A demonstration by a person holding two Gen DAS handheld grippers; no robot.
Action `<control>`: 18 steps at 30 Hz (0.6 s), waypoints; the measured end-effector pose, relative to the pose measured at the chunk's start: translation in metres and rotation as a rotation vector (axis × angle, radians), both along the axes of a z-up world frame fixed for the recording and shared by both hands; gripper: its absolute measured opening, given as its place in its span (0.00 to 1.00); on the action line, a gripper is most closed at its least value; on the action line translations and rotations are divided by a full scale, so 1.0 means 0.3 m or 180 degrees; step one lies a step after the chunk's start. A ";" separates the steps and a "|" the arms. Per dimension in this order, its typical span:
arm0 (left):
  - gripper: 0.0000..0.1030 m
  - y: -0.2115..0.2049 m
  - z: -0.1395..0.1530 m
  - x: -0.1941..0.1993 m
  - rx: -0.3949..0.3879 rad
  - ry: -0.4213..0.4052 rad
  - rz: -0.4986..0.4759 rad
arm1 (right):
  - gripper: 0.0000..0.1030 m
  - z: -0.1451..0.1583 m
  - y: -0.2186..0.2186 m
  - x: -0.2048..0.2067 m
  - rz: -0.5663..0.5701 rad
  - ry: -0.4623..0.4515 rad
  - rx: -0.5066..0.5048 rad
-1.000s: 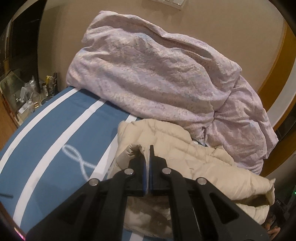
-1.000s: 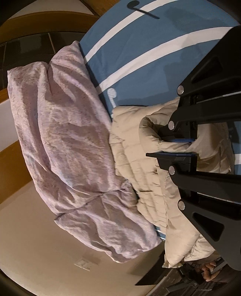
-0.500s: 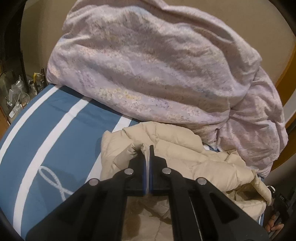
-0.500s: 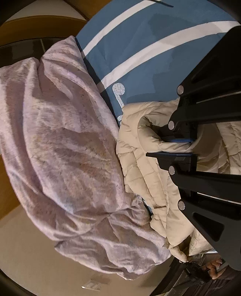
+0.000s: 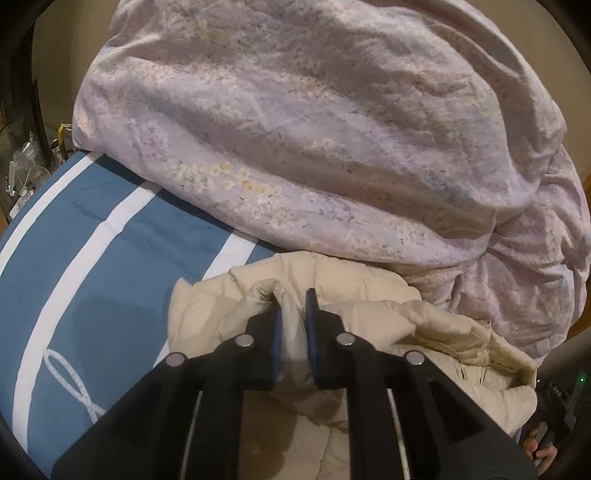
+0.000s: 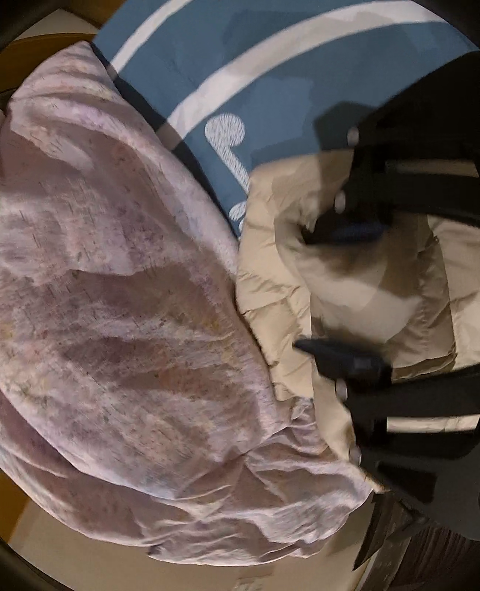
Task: Fold large clothes
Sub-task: 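Lift the held jacket edge with both tools and fold it over the body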
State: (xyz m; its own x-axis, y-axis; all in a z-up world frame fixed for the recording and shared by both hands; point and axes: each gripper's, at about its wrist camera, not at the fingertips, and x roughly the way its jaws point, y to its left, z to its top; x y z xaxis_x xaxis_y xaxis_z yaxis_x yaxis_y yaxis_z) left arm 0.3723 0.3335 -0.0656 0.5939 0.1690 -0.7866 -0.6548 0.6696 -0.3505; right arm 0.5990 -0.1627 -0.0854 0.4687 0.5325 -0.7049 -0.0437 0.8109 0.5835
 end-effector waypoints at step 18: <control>0.51 -0.036 0.122 -0.113 0.0288 -0.0154 -0.0010 | 0.63 0.142 -0.081 -0.137 0.0079 -0.0521 -0.0306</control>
